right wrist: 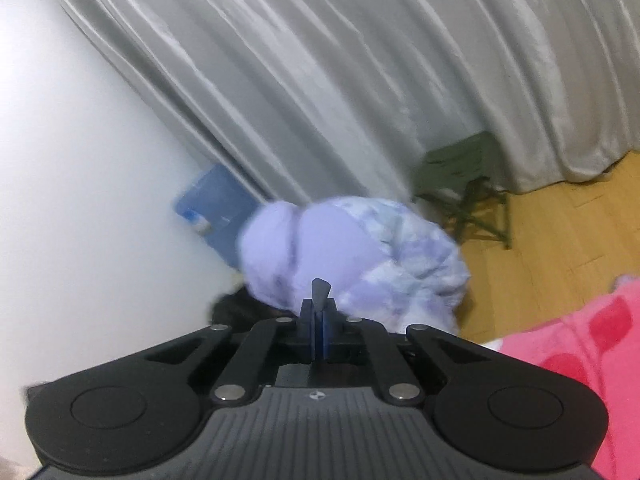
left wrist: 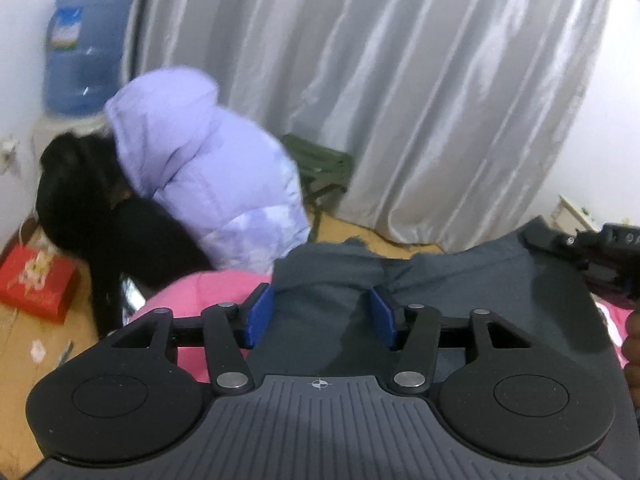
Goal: Fold clothes
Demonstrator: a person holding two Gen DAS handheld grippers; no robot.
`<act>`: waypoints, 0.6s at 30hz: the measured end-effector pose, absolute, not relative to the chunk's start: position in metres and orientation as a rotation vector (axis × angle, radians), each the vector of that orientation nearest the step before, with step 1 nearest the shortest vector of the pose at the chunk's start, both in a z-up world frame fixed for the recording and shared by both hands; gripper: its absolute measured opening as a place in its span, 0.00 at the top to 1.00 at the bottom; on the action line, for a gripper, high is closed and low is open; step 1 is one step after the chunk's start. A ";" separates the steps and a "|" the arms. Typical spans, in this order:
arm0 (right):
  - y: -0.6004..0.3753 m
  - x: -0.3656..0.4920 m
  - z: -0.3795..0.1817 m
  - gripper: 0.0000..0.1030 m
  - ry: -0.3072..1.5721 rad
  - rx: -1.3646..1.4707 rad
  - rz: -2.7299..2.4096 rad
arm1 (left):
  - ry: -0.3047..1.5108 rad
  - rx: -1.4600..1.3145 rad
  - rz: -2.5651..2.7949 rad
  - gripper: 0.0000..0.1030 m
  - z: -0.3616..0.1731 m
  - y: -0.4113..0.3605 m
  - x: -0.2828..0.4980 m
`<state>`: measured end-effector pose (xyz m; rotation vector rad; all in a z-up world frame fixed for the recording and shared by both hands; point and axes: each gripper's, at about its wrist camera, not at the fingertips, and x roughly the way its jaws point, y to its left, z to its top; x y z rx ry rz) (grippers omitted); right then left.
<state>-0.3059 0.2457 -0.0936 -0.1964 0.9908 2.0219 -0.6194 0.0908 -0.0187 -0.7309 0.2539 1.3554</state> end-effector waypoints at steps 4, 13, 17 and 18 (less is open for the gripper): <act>0.241 -0.290 -0.091 0.88 0.971 -0.155 1.957 | 0.246 -0.749 1.356 0.45 -0.016 0.090 -0.625; 0.218 -0.258 -0.067 0.70 0.902 -0.062 1.949 | 0.201 -0.632 1.311 0.46 0.029 0.077 -0.629; 0.210 -0.267 -0.064 0.73 0.820 -0.209 1.941 | 0.282 -0.613 1.256 0.46 0.021 0.082 -0.610; 0.208 -0.270 -0.064 0.73 0.800 -0.245 1.938 | 0.302 -0.646 1.278 0.47 0.012 0.087 -0.611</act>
